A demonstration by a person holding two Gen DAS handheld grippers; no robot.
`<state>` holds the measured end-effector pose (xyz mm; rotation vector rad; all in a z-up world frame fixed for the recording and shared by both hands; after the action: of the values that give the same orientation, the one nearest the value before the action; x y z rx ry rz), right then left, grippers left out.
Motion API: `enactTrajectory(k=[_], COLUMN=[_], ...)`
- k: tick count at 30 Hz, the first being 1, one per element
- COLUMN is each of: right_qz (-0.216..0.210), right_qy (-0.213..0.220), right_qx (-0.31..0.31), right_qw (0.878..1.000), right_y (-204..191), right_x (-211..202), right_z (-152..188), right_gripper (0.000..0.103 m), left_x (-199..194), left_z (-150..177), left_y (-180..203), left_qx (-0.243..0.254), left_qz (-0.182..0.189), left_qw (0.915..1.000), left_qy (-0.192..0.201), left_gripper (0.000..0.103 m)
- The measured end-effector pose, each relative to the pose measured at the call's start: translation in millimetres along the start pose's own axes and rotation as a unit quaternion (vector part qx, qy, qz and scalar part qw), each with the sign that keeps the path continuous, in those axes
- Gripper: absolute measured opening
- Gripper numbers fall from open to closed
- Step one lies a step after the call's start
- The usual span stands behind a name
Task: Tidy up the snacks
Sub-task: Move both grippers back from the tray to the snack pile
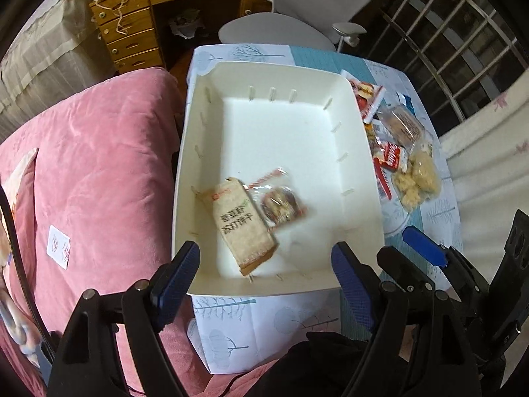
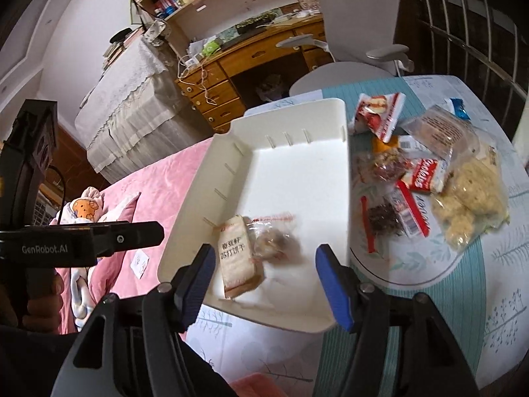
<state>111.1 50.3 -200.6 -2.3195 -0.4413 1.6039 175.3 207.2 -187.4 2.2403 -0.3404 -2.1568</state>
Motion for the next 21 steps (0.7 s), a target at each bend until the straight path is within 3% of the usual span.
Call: enactTrajectory(k=[6,11,21], right_qz=[0.016,0.035,0.065], right_qy=[-0.011,-0.027,-0.049], right_qx=[0.019,0.044,0.076], right_qw=[1.0,0.998,0.994], right_y=[18.2,43.2,106.3], right_x=[-5.1,-10.7,-37.5], right_z=[17.2,37.1,62.8], right_gripper=[0.063,0.063,0.063], left_x=[12.7,25.3,47.4], left_z=[5.9,12.5,17.2], left_y=[33.0,69.9,140.2], left_qx=[0.034,0.065,0.079], left_qz=[0.005,0.032,0.045], left_qw=[0.9993,0.997,0.9942], left_qy=[-0.012,-0.025,-0.057], left_gripper=[0.081,0.081,0.081])
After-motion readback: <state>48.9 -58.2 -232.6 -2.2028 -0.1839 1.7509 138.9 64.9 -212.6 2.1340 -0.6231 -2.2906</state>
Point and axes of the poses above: each gripper's, at about its wrist camera, not at the fingertips, and x roughly the way its jaws point, y to its right, z to its underside, the point moved 8 cm from there along x, roughly the way its jaws point, and after that the axes turned 12 degrees about -y, right-handed, at the moved point
